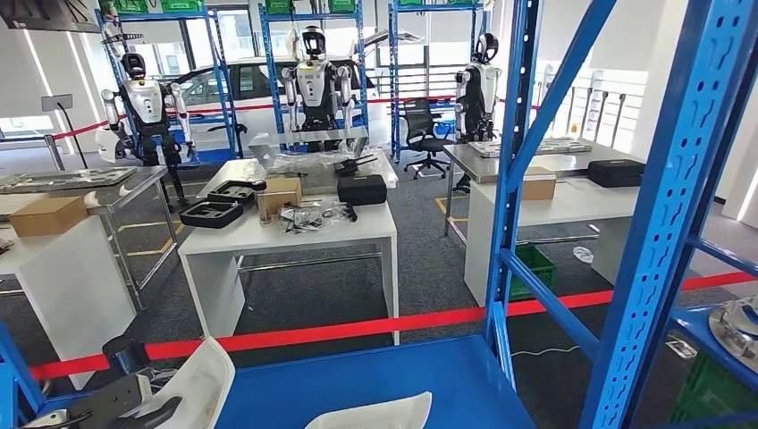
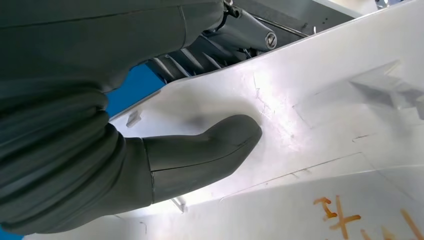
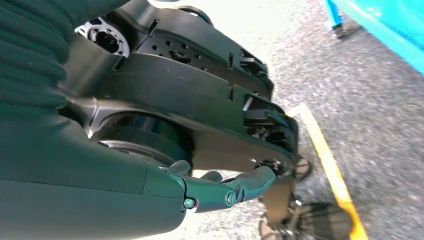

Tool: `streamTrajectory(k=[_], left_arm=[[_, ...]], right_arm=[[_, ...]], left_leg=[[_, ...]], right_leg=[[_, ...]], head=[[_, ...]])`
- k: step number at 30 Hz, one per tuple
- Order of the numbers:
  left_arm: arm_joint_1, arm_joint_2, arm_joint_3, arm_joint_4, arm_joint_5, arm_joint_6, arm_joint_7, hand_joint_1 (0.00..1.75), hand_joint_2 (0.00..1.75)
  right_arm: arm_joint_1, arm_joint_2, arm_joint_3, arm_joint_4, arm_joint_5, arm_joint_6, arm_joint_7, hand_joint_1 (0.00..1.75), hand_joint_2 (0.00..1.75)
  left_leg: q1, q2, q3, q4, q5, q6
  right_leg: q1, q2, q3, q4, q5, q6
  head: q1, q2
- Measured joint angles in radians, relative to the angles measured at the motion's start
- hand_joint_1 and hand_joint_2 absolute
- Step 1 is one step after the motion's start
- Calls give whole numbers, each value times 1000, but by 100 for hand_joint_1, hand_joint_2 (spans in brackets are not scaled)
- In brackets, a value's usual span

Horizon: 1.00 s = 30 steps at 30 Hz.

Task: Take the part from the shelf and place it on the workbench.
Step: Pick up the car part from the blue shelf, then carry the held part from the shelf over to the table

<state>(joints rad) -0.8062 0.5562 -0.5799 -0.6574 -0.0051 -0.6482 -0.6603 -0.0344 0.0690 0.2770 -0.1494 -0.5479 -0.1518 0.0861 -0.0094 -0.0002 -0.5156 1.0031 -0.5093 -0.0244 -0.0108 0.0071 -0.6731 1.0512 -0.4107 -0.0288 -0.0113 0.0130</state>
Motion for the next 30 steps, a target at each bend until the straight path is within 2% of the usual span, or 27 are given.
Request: streamTrajectory(k=[1,2,3,5,6,7,8,9,10,11,12,13,14,16,17,18,20,21,22,23,24,25,27,28,29,30], left_arm=[[-1,-2,0,0,-2,-1,0,175,175],[-2,-4,1,0,-4,-2,0,175,175],[-3,-7,1,0,-5,-3,-1,175,175],[-3,-12,1,1,-7,-4,-1,175,175],[-3,-15,2,2,-8,-4,-2,175,175],[-2,-18,2,2,-9,-3,-2,175,175],[0,-20,2,3,-10,-2,-2,175,175],[1,-21,2,4,-11,-1,-3,175,175],[2,-21,3,5,-11,0,-4,175,175],[3,-20,4,5,-11,0,-5,175,175],[3,-19,7,5,-11,1,-6,175,175],[3,-19,10,5,-11,1,-8,175,175],[3,-18,12,5,-11,1,-9,175,175],[4,-17,15,5,-11,2,-11,175,175],[5,-16,16,6,-11,2,-12,175,175],[5,-15,17,6,-10,2,-13,175,175],[7,-15,20,6,-10,2,-14,175,175],[7,-16,21,7,-11,2,-13,175,175],[8,-17,22,7,-12,2,-12,175,175],[8,-18,23,8,-13,2,-11,175,175],[8,-19,24,8,-14,2,-11,175,175],[8,-20,26,8,-15,2,-10,175,175],[4,-20,31,7,-16,2,-10,175,175],[2,-20,35,7,-16,2,-11,175,175],[0,-20,38,7,-17,2,-10,175,175],[-1,-20,40,7,-18,1,-10,175,175]], right_arm=[[1,0,1,0,0,0,2,0,175],[1,-1,1,0,-1,0,3,0,175],[0,-1,1,0,-2,0,4,0,175],[-1,-1,2,0,-4,-1,4,0,175],[-1,-1,2,0,-5,-2,4,0,175],[-1,-1,2,0,-6,-3,4,0,175],[-1,-1,2,0,-6,-4,4,0,175],[-1,-1,2,0,-6,-5,4,0,175],[-2,-1,2,0,-5,-6,4,0,175],[-3,-1,3,0,-4,-6,4,0,175],[-3,-1,3,0,-3,-6,4,0,175],[-4,-1,3,0,-2,-7,4,0,175],[-4,-1,4,0,-1,-7,4,0,175],[-3,-1,4,0,0,-7,5,0,175],[-4,-1,4,0,0,-7,6,0,175],[-4,-1,4,0,-1,-8,6,0,175],[-5,-1,4,0,-2,-9,7,0,175],[-5,-1,4,0,-3,-10,7,0,175],[-5,-1,5,0,-3,-10,6,0,175],[-5,-1,5,0,-3,-10,6,0,175],[-5,-1,5,0,-3,-10,5,0,175],[-5,-1,6,0,-3,-10,5,0,175],[-5,0,8,-1,-2,-10,5,0,175],[-5,0,9,-1,-1,-11,5,0,175],[-5,1,11,-1,0,-11,4,0,175],[-4,1,12,-1,0,-11,4,0,175]], left_leg=[[2,2,-4,-7,11,7],[5,4,-10,-14,23,14],[9,6,-20,-18,36,20],[8,8,-50,-15,57,26],[8,9,-66,-12,67,26],[8,9,-83,-8,77,25],[9,9,-100,-2,86,23],[10,9,-117,4,94,20],[11,9,-132,13,101,15],[11,10,-147,22,107,10],[11,10,-155,29,113,5],[10,10,-160,34,118,-2],[9,10,-162,34,125,-8],[11,9,-168,34,130,-19],[12,8,-176,47,111,-24],[14,7,-189,78,74,-30],[16,5,-215,189,-23,-39],[16,5,-223,248,-53,-42],[17,5,-220,288,-60,-43],[17,5,-204,298,-46,-43],[17,5,-171,277,-22,-40],[17,4,-123,224,-3,-36],[12,0,-17,85,-13,-24],[8,-1,14,34,-25,-18],[4,-2,26,6,-34,-12],[3,-1,20,-2,-27,-6]], right_leg=[[0,0,-3,2,-5,6],[1,0,-12,18,-27,11],[2,-1,-25,56,-67,15],[1,-2,-59,176,-158,20],[1,-2,-69,231,-182,23],[1,-2,-67,262,-183,24],[1,-2,-48,260,-164,25],[0,-3,-13,224,-138,26],[0,-3,35,163,-127,26],[0,-3,81,98,-127,22],[1,-2,112,50,-134,16],[3,0,127,22,-146,9],[6,1,128,15,-145,0],[4,0,115,12,-129,-15],[2,-1,107,9,-118,-22],[0,-2,96,6,-106,-28],[0,-3,72,6,-84,-33],[0,-3,58,6,-72,-33],[1,-4,42,7,-61,-32],[1,-4,27,7,-49,-31],[1,-4,13,8,-38,-29],[1,-4,0,8,-27,-27],[2,-2,-15,6,-6,-19],[2,-2,-18,3,5,-13],[1,-1,-19,-3,15,-7],[1,-1,-18,-10,27,0]], head=[[0,0],[1,0],[2,0],[5,0],[5,0],[6,0],[6,0],[7,0],[7,0],[8,0],[7,0],[6,0],[6,0],[5,0],[4,0],[2,0],[0,0],[0,0],[0,0],[-1,0],[-1,0],[-1,0],[-1,0],[-1,0],[-1,0],[-1,0]])
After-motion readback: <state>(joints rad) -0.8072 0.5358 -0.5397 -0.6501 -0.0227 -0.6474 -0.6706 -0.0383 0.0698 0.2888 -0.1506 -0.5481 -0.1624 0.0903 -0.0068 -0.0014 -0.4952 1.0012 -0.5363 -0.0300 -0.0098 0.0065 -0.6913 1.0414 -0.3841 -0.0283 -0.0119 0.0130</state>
